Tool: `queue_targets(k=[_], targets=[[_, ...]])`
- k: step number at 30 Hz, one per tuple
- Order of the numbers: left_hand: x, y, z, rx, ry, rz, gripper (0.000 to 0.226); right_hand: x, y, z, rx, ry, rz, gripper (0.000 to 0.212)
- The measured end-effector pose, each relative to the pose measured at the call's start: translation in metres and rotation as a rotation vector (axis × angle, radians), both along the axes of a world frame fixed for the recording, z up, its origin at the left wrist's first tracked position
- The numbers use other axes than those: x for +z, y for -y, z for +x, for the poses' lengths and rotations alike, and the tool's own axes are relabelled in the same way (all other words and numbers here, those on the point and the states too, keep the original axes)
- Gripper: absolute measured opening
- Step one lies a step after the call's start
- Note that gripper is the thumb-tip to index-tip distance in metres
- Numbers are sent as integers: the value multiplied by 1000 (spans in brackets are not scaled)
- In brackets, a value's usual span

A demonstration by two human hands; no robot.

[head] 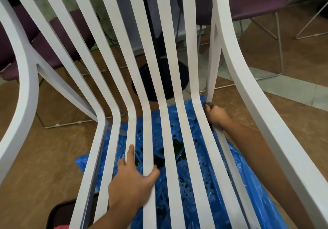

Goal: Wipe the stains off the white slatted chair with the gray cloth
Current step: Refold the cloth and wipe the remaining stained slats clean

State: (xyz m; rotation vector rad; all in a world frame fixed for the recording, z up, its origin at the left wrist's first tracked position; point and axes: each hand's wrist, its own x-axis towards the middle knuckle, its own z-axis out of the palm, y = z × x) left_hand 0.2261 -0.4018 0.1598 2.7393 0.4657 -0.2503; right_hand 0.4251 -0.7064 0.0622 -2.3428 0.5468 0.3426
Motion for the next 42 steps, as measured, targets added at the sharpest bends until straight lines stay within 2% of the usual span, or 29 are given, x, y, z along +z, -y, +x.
queue_targets(k=[3, 8, 12, 16, 18, 20, 23, 25, 27, 30, 36, 42], targets=[[0, 0, -1, 9, -5, 6, 102, 2, 4, -5, 26, -52, -18, 65], [-1, 0, -1, 7, 9, 2, 101, -4, 11, -37, 47, -49, -20, 69], [-1, 1, -2, 8, 7, -4, 100, -5, 8, -78, 27, -1, 12, 61], [0, 2, -2, 1, 1, 5, 100, -5, 5, -128, -6, 40, 73, 43], [0, 2, -1, 3, -5, 10, 100, 0, 4, -154, -22, 61, 162, 32], [0, 2, -1, 5, -9, 6, 100, 3, 5, -176, -63, 38, 286, 33], [0, 2, -1, 5, -7, -9, 100, 7, 7, -191, -208, -65, 538, 44], [-1, 2, 0, 4, -1, -23, 100, 9, 7, -189, -297, -151, 627, 33], [-1, 2, -1, -2, 4, -28, 100, 6, 7, -180, -306, -218, 575, 21], [-2, 1, -1, -6, 4, -31, 100, 1, 5, -162, -316, -283, 522, 18], [-3, 0, 0, -13, 17, -37, 101, 9, -1, -131, -303, -330, 514, 41], [-4, 6, 12, 0, 15, -99, 106, 15, 3, -107, -267, -332, 497, 34]])
